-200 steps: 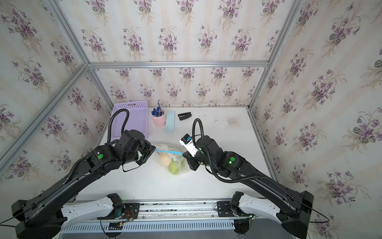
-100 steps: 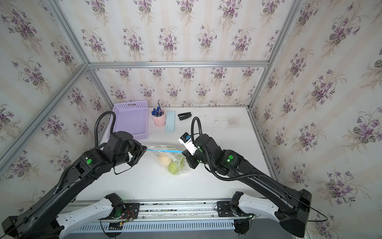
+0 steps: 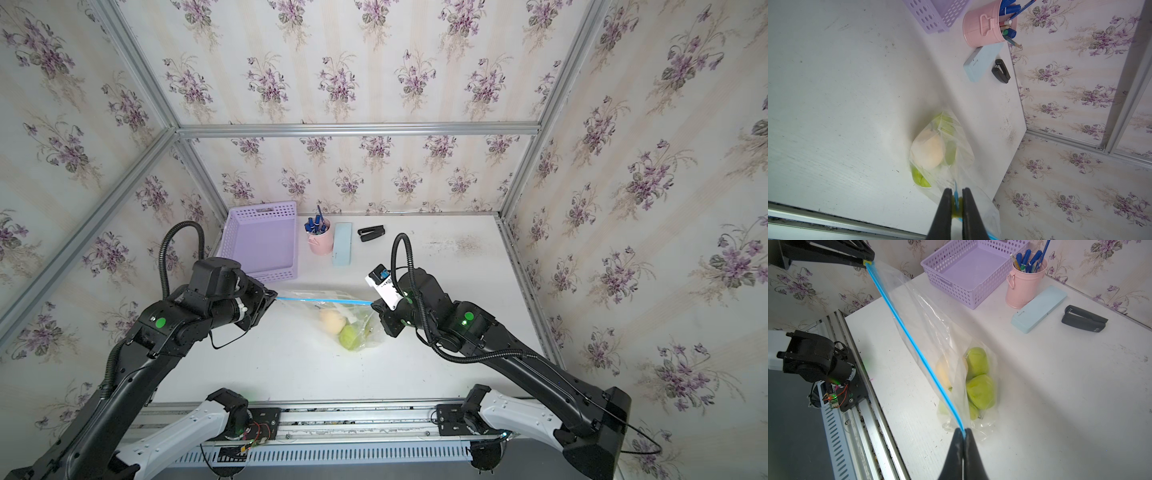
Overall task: Open the zip-top bag and take out the pear
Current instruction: Unzip the zipper on the zipper food storage bag.
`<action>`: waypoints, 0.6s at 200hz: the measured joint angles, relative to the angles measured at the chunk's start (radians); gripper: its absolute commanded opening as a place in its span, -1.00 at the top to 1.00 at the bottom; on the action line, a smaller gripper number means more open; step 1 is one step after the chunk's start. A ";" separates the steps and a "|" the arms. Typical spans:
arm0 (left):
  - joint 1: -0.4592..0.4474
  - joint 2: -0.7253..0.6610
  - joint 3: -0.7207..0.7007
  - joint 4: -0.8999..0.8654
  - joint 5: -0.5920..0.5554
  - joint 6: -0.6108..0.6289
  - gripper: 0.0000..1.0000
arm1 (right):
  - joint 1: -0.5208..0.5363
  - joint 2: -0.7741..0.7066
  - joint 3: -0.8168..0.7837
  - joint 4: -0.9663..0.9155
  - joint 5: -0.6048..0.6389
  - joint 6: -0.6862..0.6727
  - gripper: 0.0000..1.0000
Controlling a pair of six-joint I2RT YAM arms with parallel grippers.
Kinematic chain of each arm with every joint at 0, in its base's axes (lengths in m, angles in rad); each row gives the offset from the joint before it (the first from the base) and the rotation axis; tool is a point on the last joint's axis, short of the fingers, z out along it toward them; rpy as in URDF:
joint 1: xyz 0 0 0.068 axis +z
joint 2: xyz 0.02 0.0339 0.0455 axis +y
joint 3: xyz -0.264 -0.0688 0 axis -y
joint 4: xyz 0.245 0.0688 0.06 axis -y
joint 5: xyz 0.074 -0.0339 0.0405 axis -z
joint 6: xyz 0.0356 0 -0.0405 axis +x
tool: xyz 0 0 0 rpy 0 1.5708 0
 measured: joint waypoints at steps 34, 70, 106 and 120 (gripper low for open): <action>0.032 0.011 0.013 -0.007 0.035 0.035 0.79 | -0.002 -0.004 -0.002 -0.002 -0.017 0.000 0.83; 0.034 0.046 0.025 0.001 0.040 0.056 0.77 | -0.008 0.027 0.090 -0.065 -0.084 0.007 0.13; 0.014 0.054 0.018 0.044 0.067 0.063 0.74 | -0.008 0.131 0.238 -0.113 -0.239 0.002 0.04; 0.005 0.052 0.008 0.058 0.076 0.063 0.71 | -0.008 0.174 0.270 -0.124 -0.288 0.000 0.03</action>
